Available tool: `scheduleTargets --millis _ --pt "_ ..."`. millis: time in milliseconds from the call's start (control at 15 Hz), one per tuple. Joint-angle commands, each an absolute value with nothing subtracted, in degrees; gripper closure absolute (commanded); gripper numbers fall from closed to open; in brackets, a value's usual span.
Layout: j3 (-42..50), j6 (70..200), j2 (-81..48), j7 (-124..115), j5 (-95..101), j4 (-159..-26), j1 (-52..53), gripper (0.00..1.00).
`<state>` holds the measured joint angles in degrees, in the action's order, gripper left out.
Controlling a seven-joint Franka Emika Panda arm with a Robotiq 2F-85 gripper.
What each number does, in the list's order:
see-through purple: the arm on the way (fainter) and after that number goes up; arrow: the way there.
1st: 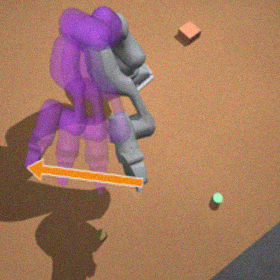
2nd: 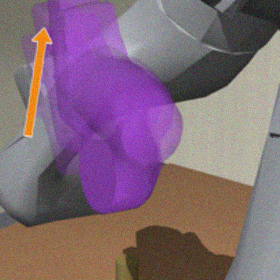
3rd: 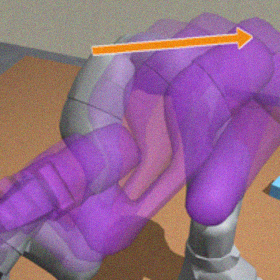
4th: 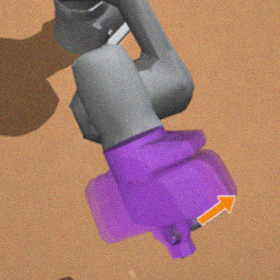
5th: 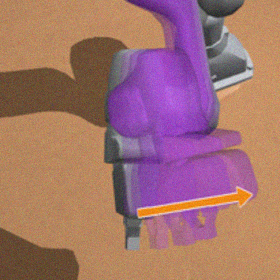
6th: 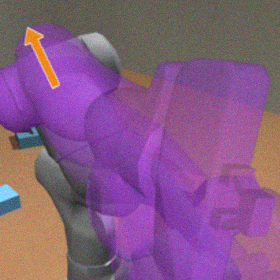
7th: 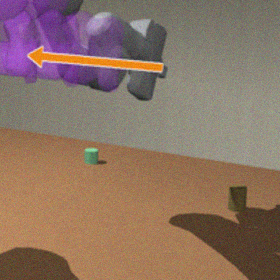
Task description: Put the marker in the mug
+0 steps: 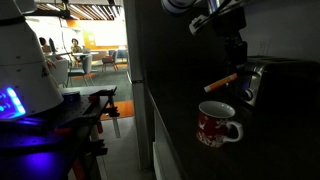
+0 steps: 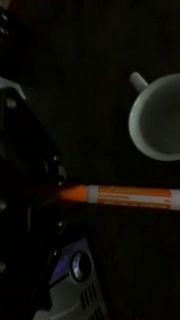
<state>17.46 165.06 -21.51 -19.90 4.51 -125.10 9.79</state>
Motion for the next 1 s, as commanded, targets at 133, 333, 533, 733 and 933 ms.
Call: scheduleTargets --millis 133,333,533,733,933 --pt "38.74 157.90 -23.61 -51.08 24.40 -122.16 30.72 0.95" --pt "39.12 148.20 -22.90 -63.09 33.97 -120.40 33.82 0.95" --pt "34.80 139.81 -22.49 -73.23 42.34 -118.77 32.04 0.95" --pt "28.07 134.32 -21.53 -80.96 48.34 -118.02 27.17 0.95" --pt "21.00 131.79 -21.03 -85.24 51.63 -117.64 21.01 0.95"
